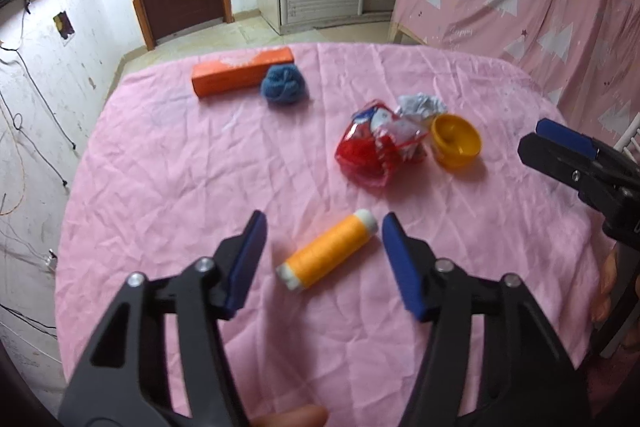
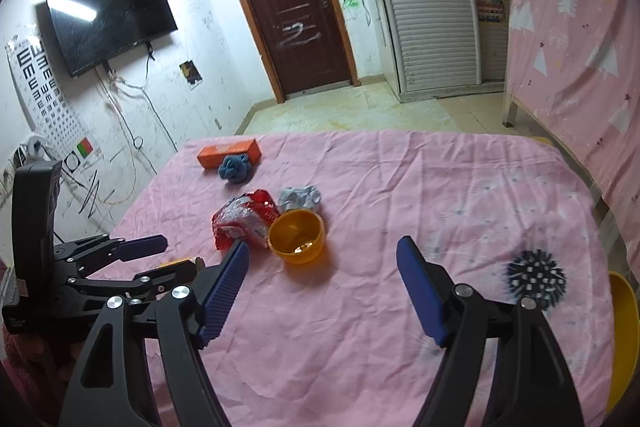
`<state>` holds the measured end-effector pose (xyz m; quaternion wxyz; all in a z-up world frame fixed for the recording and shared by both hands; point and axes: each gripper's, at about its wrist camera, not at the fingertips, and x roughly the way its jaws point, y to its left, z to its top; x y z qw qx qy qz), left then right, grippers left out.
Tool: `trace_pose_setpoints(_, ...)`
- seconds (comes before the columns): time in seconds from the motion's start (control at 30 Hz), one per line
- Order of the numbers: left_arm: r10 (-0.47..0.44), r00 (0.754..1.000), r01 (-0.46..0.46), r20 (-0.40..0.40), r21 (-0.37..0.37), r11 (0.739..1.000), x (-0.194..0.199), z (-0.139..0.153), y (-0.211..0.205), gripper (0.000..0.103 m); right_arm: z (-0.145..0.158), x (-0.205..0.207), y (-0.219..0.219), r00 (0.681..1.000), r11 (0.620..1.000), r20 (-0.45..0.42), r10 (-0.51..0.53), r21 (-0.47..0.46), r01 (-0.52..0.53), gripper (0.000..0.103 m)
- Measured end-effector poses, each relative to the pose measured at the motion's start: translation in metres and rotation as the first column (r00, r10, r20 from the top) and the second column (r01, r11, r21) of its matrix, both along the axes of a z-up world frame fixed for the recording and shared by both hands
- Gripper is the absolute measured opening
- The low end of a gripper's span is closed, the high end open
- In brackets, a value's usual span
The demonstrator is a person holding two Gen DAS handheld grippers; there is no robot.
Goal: Collect trash
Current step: 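Grasp the orange thread spool with the left gripper while the right grasps the yellow cup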
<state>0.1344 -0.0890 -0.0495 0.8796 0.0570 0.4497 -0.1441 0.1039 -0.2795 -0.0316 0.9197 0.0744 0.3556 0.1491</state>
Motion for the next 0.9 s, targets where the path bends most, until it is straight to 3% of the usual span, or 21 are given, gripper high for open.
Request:
trace_pose_setpoints(0.33,-0.044,0.999,0.044,0.009,0.014,0.999,0.0,-0.008,0.0,0.039,-0.011,0.016,0.022,0.998,0.998,-0.037,0.046,-0.036,-0.048,0.071)
trace_pose_setpoints(0.5,-0.073,0.997,0.073,0.011,-0.015,0.997,0.0,-0.008,0.001,0.016,-0.014,0.025,0.03,0.997,0.997,-0.053,0.053,-0.059,-0.056,0.071)
trace_pose_setpoints(0.9,-0.061,0.998,0.062,0.019,-0.064,0.996,-0.005,-0.002,0.013,0.015,-0.024,0.047,0.045,0.994,0.987,-0.101,0.049,-0.147,-0.063,0.071)
